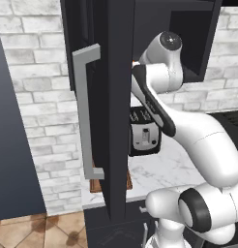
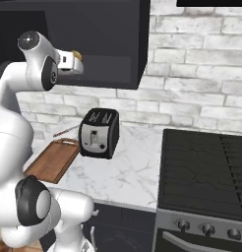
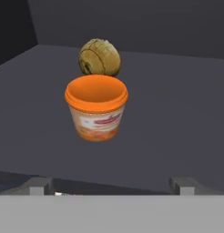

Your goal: Pick the bread, place it on the cutting board, pick the jam, place it on the counter, and close the cabinet.

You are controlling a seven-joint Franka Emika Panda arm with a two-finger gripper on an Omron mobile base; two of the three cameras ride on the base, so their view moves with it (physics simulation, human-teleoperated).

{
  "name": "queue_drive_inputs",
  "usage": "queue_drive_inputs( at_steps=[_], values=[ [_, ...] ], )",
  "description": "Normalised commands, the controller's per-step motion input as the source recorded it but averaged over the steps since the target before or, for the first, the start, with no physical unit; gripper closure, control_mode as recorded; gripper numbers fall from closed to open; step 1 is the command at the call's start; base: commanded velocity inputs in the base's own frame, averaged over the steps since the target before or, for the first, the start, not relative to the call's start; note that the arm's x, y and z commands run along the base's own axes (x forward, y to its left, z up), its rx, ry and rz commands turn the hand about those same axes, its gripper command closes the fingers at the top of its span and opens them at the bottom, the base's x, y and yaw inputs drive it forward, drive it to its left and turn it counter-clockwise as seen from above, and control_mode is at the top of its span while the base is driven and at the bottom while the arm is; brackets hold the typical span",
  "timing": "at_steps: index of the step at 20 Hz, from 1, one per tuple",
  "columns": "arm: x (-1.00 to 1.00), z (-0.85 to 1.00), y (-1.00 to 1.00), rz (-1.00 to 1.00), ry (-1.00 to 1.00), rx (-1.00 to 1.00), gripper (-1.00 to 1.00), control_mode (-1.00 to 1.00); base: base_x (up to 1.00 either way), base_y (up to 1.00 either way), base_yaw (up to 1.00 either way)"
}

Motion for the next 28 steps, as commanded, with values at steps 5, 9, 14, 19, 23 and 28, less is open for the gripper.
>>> queue_drive_inputs(
  at_steps=[5, 9, 14, 19, 23, 28],
  values=[
    [0.19, 0.00, 0.00, 0.04, -0.13, 0.00, -1.00, -1.00, 0.00, 0.00, 0.00],
    [0.26, 0.00, 0.00, 0.04, -0.07, 0.00, -1.00, -1.00, 0.00, 0.00, 0.00],
    [0.22, 0.00, 0.04, 0.04, -0.02, 0.00, -1.00, -1.00, 0.00, 0.00, 0.00],
    [0.17, 0.02, 0.07, 0.04, 0.00, 0.00, -1.00, -1.00, 0.00, 0.00, 0.00],
    [0.15, 0.05, 0.06, 0.04, 0.00, 0.00, -1.00, -1.00, 0.00, 0.00, 0.00],
    [0.22, 0.00, 0.07, 0.04, 0.00, 0.00, -1.00, -1.00, 0.00, 0.00, 0.00]
  ],
)
